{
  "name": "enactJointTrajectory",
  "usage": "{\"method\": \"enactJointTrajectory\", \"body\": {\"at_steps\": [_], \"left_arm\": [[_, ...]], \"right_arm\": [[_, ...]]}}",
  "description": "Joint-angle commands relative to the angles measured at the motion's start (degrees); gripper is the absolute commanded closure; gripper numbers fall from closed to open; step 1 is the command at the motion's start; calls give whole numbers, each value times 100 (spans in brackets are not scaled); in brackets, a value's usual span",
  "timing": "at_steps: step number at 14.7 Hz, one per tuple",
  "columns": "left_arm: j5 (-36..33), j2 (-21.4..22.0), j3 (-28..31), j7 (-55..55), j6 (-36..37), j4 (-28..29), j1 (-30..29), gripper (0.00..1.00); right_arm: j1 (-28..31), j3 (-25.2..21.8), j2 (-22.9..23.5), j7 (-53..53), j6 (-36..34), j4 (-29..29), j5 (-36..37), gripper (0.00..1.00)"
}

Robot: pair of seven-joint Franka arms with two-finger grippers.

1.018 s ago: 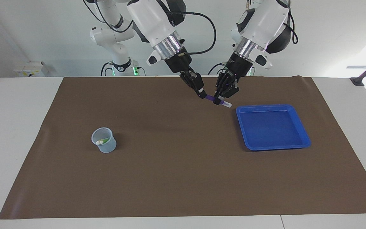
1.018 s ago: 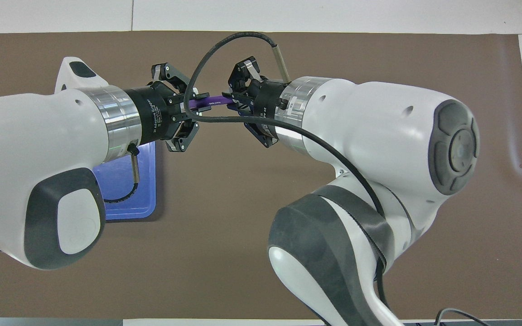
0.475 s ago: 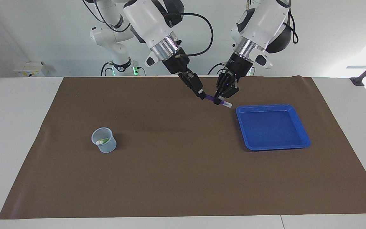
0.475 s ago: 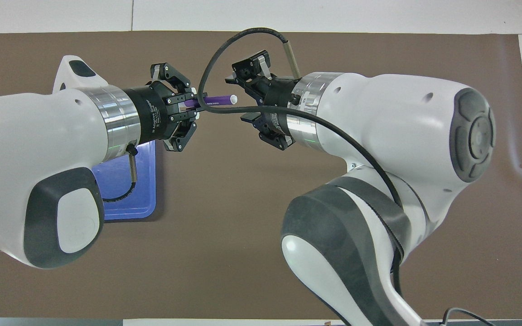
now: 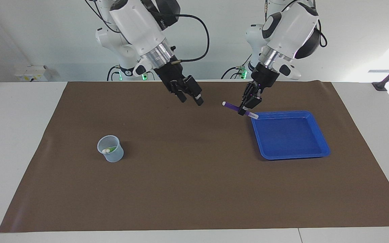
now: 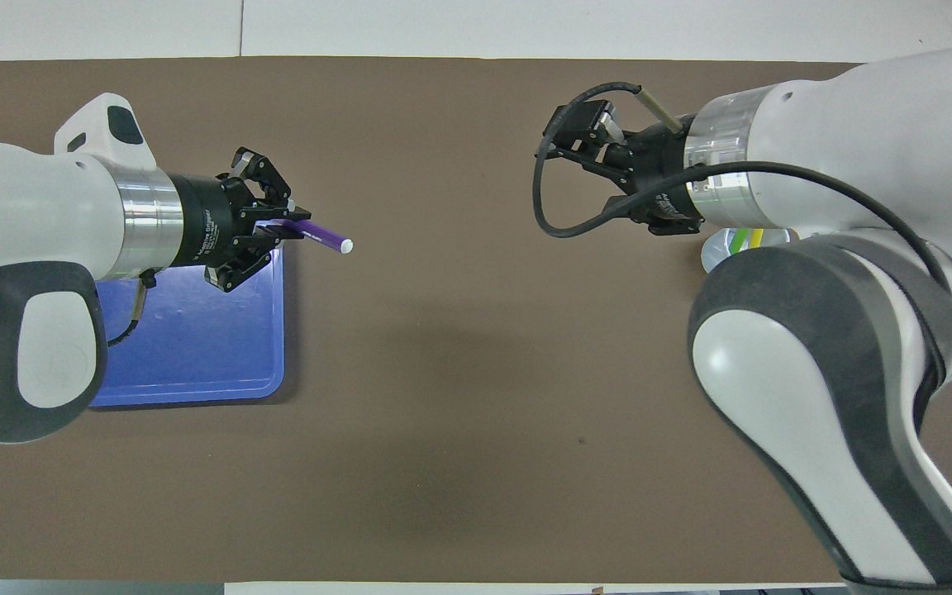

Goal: Right arm passes pens to left for tray arrangement
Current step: 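Lower the purple pen into the tray while the right gripper returns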

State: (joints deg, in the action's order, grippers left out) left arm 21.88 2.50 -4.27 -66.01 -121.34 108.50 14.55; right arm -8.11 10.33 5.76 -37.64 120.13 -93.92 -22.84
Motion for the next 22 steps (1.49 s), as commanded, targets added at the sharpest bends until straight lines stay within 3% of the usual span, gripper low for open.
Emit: {"method": "enactJointTrajectory", "body": {"at_steps": [1, 6, 9, 12, 13, 14, 20, 22], "left_arm": [[62, 84, -13, 1769, 478, 382, -399, 100], [-25, -126, 5, 4917, 920, 900, -1024, 100], [-699, -398, 5, 6395, 841, 1191, -1156, 100], [-1193, -724, 5, 6698, 481, 1244, -1148, 100], [-1255, -768, 5, 6707, 410, 1279, -1139, 100], [-1273, -786, 5, 6707, 192, 1418, -1121, 100], [-1344, -882, 5, 6654, -399, 1710, -1165, 100], [-1344, -909, 5, 6471, -530, 1727, -1174, 100]], "right_arm": [[345, 66, -85, 1595, -33, -276, 314, 0], [1004, 74, 346, 5075, -51, -267, 867, 0], [1022, 74, 504, 6389, -59, -267, 1404, 0], [1066, 74, 715, 6979, 54, -162, 2254, 0], [1075, 83, 759, 6954, 133, -118, 2519, 8], [1136, 74, 881, 6971, 160, 4, 2617, 9], [1539, 101, 926, 8086, -200, -188, 2390, 10], [1698, 101, 1049, 8141, -244, -144, 2032, 19]]}}
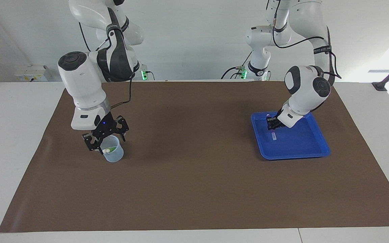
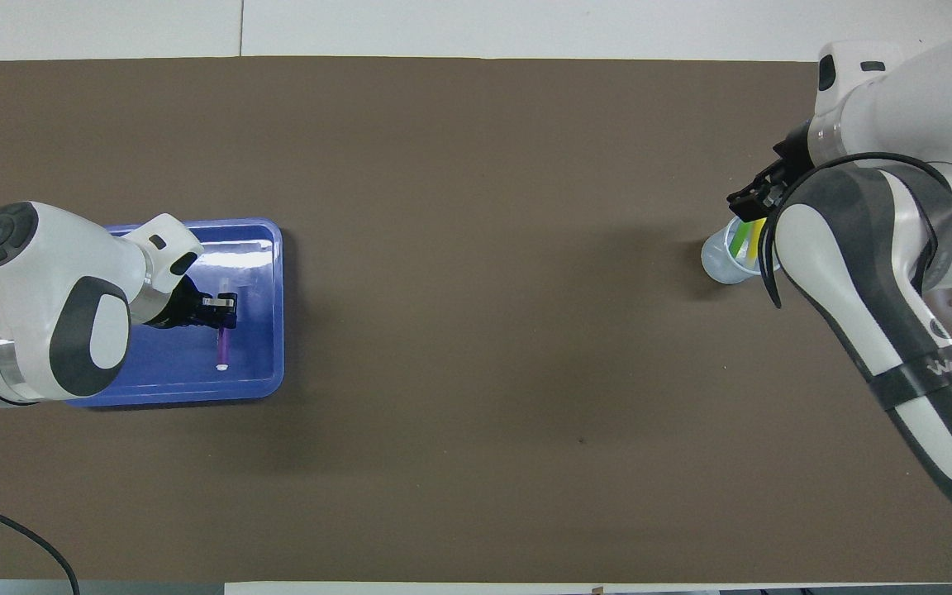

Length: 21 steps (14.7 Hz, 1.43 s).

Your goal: Right arm passes pens to left for tray arrangement

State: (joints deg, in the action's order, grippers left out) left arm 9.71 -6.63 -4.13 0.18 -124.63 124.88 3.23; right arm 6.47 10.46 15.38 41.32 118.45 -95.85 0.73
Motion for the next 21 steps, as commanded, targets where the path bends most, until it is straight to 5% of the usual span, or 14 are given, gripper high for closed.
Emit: {"method": "enactJointTrajectory", "body": {"at_steps": [1, 6, 7, 21], "left_arm": [[-127, -5, -9, -202, -280, 167, -33, 100], [-127, 4, -9, -203, -457, 300, -33, 97], [-127, 13, -9, -185, -448, 300, -33, 1], [-118, 4, -9, -229, -352, 168, -51, 0]], "right_arm": [[240, 79, 228, 201, -77, 110, -580, 26], [240, 88, 519, 165, -470, 216, -767, 31], [249, 88, 528, 357, -498, 207, -776, 31], [416, 88, 405, 955, -121, -223, -916, 35]]}}
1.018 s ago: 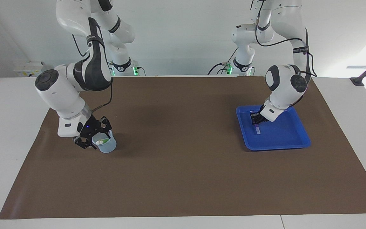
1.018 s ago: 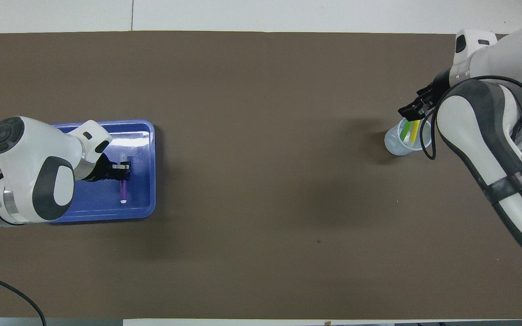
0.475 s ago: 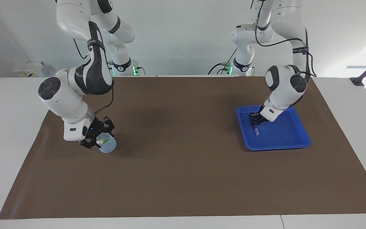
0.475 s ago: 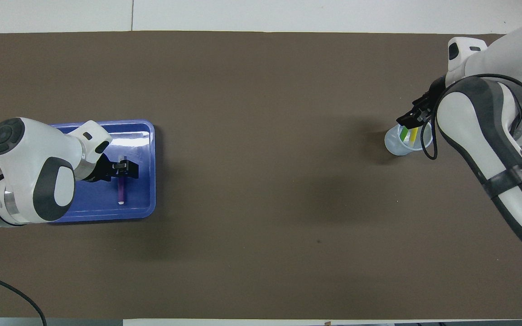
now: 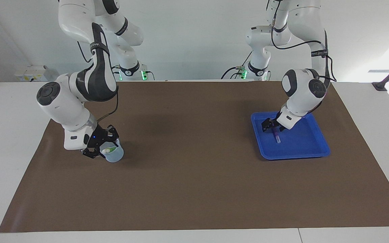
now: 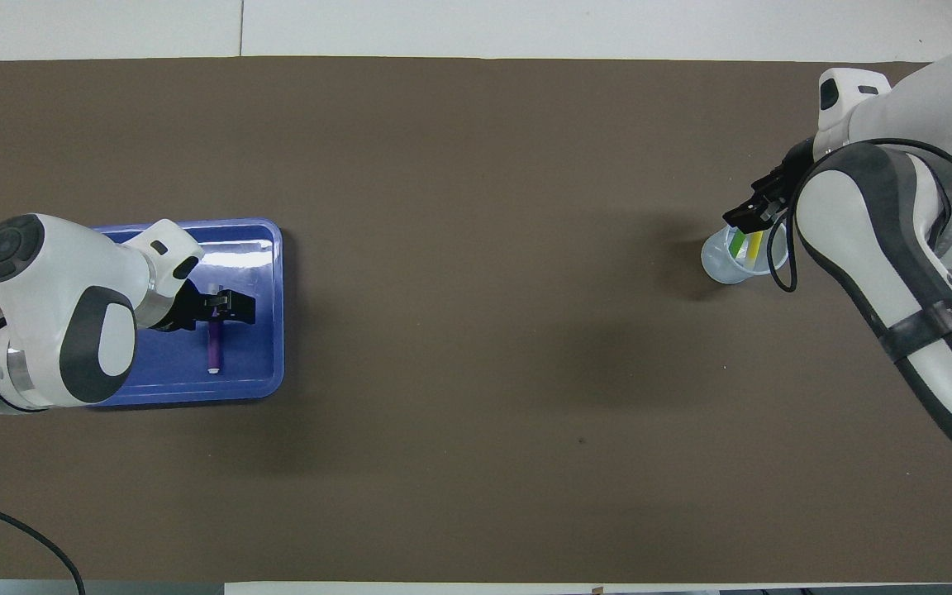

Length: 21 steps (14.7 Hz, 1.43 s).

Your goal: Right arm passes pens to left for tray arrangement

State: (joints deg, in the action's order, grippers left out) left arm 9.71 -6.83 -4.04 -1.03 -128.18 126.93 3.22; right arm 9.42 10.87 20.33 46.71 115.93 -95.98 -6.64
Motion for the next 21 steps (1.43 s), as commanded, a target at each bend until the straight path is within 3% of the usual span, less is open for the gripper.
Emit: {"method": "enactJointTrajectory", "body": {"at_steps": [1, 6, 10, 16, 19, 21], "left_arm": [[-118, 23, -18, -108, 91, -97, -41, 0], [-118, 111, -18, -230, 1476, -1071, -129, 0], [-74, 251, -62, -1003, 2621, -2004, 11, 0], [119, 1033, -70, -1732, 3281, -2058, 319, 0], [548, 1104, -88, -2732, 3440, -2251, 443, 0], [804, 1113, -176, -3391, 3502, -2365, 443, 0]], "right_arm": [[122, 46, -108, 427, 132, -255, -197, 35], [122, 38, -152, 427, 185, -360, -444, 36], [183, 38, -161, 488, 176, -369, -435, 36], [192, 38, -170, 480, 185, -413, -435, 41], [201, 38, -178, 488, 194, -431, -435, 43], [192, 38, -178, 488, 185, -431, -435, 48]]}}
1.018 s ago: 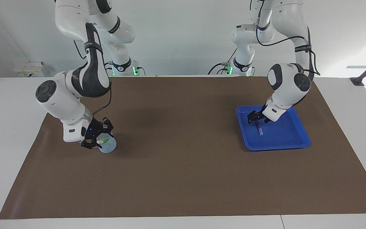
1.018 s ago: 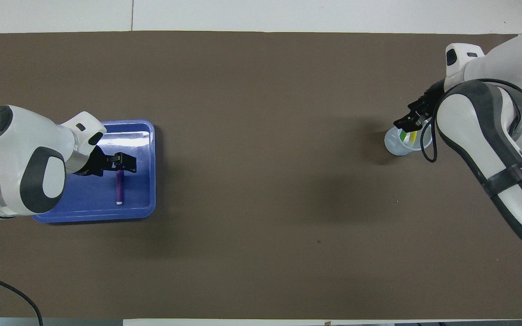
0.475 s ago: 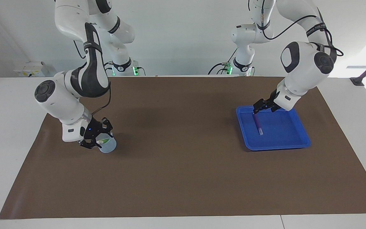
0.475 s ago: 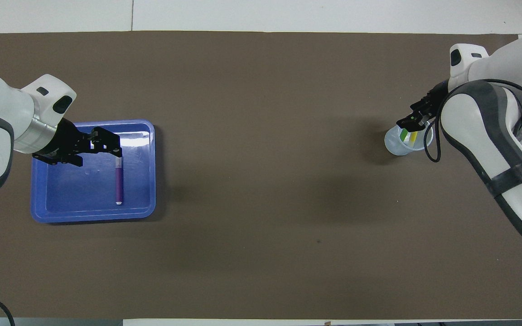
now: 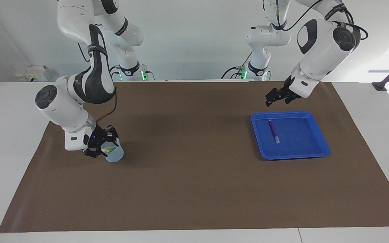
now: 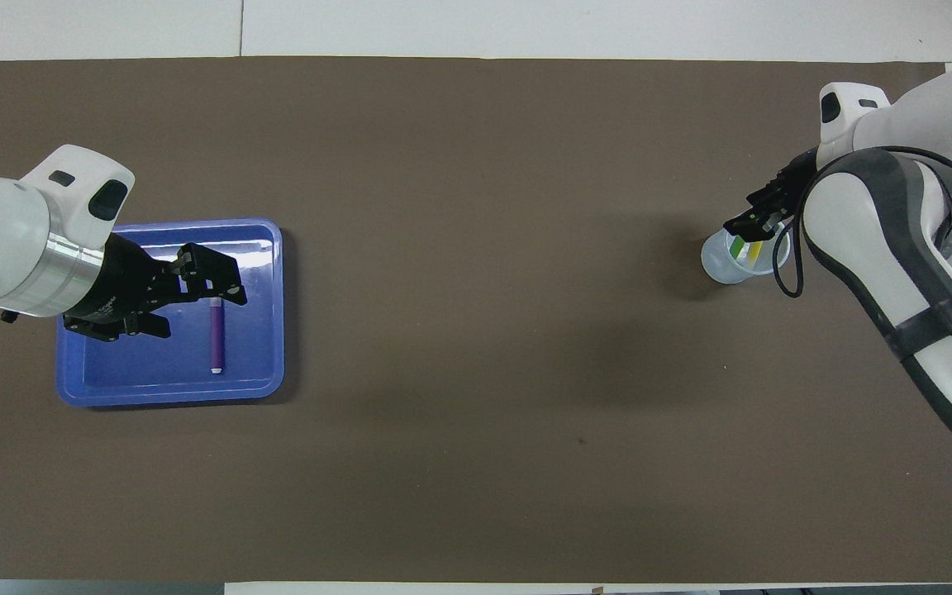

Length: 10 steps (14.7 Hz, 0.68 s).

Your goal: Right arm passes pens to left for tray arrangement

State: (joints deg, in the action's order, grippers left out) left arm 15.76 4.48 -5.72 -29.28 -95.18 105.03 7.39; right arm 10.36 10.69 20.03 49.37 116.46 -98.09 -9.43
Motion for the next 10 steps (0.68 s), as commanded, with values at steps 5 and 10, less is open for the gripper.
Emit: {"method": "enactJointTrajectory", "body": {"at_steps": [5, 10], "left_arm": [[822, 70, -140, -2474, 79, -316, 26, 0], [1333, 123, -140, -3776, -351, -273, 26, 0]], "right_arm": [[142, 56, -149, 283, 105, -210, -147, 45], [142, 56, -157, 381, 113, -228, -147, 52]]}}
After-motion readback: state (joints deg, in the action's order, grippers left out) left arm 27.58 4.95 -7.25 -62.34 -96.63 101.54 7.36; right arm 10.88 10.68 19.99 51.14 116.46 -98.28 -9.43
